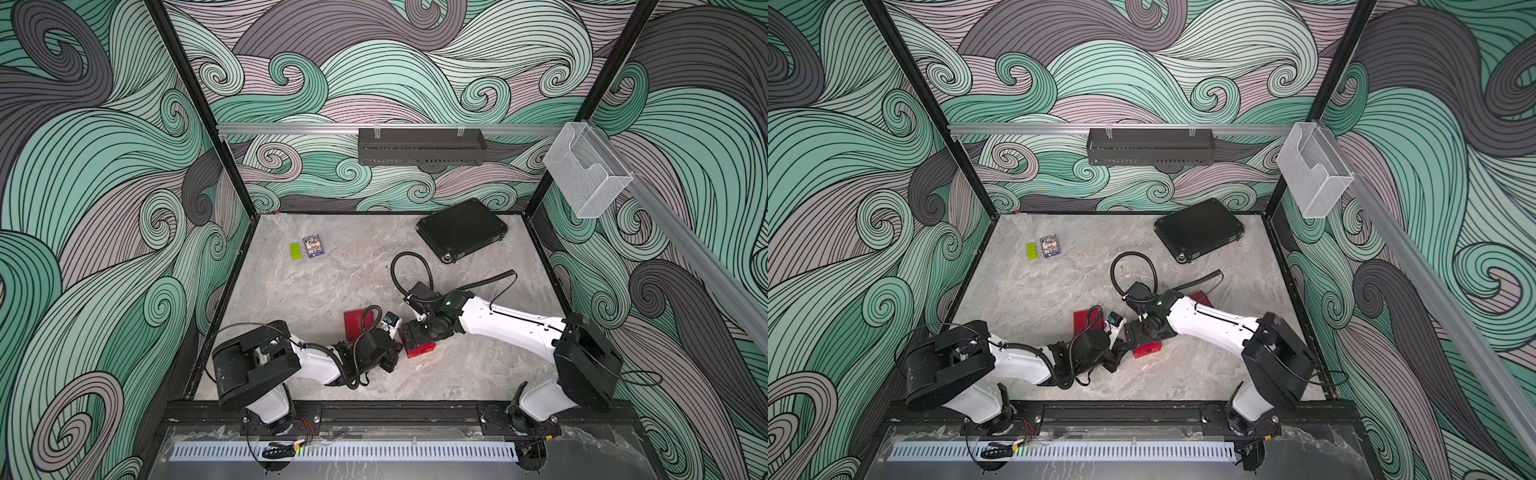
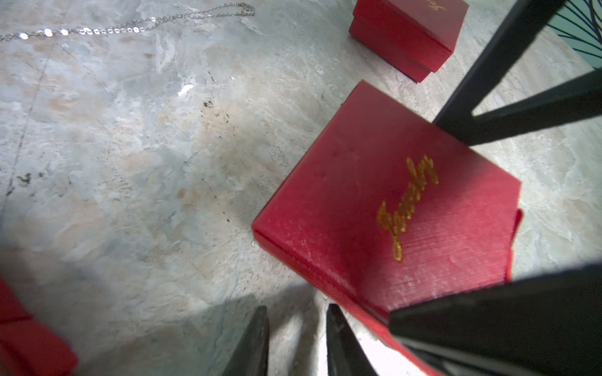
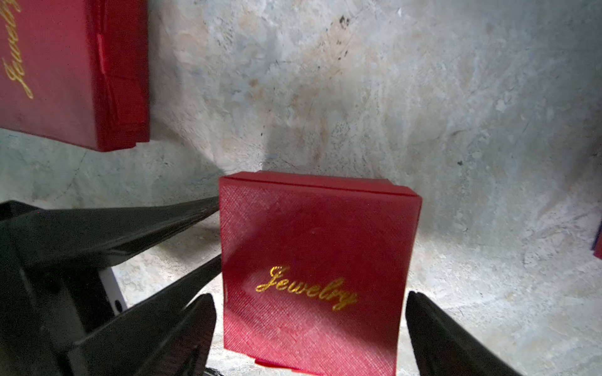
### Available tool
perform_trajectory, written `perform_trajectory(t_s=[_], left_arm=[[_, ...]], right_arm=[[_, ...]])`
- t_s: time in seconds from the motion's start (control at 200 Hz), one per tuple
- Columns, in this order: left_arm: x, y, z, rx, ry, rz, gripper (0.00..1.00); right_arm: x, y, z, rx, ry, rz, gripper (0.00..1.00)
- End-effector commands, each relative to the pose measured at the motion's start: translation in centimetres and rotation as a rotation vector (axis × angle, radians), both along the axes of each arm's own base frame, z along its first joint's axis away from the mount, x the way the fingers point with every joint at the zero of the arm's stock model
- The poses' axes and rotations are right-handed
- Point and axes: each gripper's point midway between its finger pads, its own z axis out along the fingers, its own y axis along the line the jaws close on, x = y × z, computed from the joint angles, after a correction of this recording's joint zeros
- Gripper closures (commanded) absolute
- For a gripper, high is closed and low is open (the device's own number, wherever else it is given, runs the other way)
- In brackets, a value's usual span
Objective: Take the necklace out of the lift-off lid jewelry box
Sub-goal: Close the lid on the jewelry box.
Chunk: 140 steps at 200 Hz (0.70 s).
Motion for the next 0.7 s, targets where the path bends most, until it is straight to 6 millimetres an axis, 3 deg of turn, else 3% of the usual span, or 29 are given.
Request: perform_trajectory(t_s=[0.0, 0.29, 0.435, 0.55, 0.57, 0.695], left_arm=[[0.3, 0.2, 0.6, -0.011, -0.022, 0.027, 0.7], [0.5, 0.7, 0.8, 0.004, -0.031, 0.045, 0.7], [0.5, 1.1, 1.3, 0.01, -0.04, 0.052, 0.7], [0.5, 1.8, 2.1, 0.018, -0.052, 0.067, 0.7], [0.6, 1.8, 3.2, -0.004, -0.066, 0.07, 0.7], [0.6, 2.7, 4.7, 0.002, -0.089, 0.083, 0.7]], right_arm=[[-0.1, -0.4, 0.1, -0.009, -0.013, -0.005, 0.08], [0.8, -2.6, 0.3, -0.037, -0.056, -0.064, 0.19], [1.0, -3.2, -0.2, -0.052, -0.052, -0.074, 0.3], [0.9, -3.5, -1.3, -0.05, -0.036, -0.084, 0.37], [0.9, -3.6, -1.5, -0.052, -0.031, -0.088, 0.38], [0.5, -3.8, -2.6, -0.055, -0.007, -0.097, 0.4]])
